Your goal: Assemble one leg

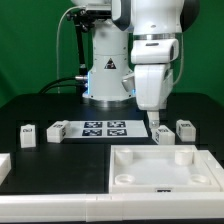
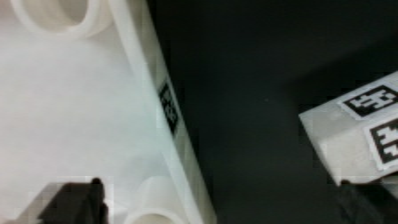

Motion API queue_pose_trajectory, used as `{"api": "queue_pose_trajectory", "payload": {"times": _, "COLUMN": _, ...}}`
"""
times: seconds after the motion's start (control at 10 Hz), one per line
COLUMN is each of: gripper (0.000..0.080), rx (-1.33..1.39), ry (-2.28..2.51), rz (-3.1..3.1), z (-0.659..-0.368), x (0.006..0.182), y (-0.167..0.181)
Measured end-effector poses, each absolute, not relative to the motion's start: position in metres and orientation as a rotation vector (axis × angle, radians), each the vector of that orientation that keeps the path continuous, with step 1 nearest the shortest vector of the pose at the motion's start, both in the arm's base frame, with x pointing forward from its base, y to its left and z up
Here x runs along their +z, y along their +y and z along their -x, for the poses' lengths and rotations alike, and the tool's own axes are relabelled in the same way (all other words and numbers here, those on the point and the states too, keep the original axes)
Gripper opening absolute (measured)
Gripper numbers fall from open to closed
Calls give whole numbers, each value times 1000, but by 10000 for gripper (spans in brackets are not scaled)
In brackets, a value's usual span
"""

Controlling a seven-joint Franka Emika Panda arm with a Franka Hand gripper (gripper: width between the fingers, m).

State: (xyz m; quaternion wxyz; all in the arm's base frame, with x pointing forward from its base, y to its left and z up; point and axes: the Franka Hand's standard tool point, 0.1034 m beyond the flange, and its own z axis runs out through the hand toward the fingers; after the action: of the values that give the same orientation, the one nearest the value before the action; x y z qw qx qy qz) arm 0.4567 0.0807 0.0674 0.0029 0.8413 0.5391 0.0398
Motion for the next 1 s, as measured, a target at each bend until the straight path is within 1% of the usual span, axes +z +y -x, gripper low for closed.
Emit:
{"api": "queue_pose_trajectory", "payload": {"times": 0.1, "gripper": 649, "rx": 126, "ry": 1484, "rz": -2774, "z": -456, "x": 67, "y": 81}}
{"api": "queue_pose_trajectory", "payload": {"times": 0.2, "gripper": 649, "rx": 124, "ry": 1395, "rz": -2831, "z": -453, "x": 64, "y": 77}}
{"api": "queue_pose_trajectory", "payload": {"times": 0.3, "gripper": 649, "rx": 121, "ry": 1119, "rz": -2973, "z": -448, "x": 61, "y": 76}}
{"api": "queue_pose_trajectory", "payload": {"times": 0.6, "gripper": 649, "rx": 91, "ry": 483, "rz": -3173, "z": -436, "x": 60, "y": 89}}
{"api": "queue_pose_trajectory", "payload": {"times": 0.8, "gripper": 649, "rx": 83, "ry": 146, "rz": -3221, "z": -428, "x": 58, "y": 102}}
{"api": "queue_pose_trajectory", "payload": {"times": 0.9, "gripper": 649, "rx": 81, "ry": 71, "rz": -3229, "z": -424, "x": 57, "y": 110}}
{"api": "queue_pose_trajectory", "payload": {"times": 1.0, "gripper": 649, "rx": 71, "ry": 106, "rz": -3230, "z": -418, "x": 56, "y": 118}}
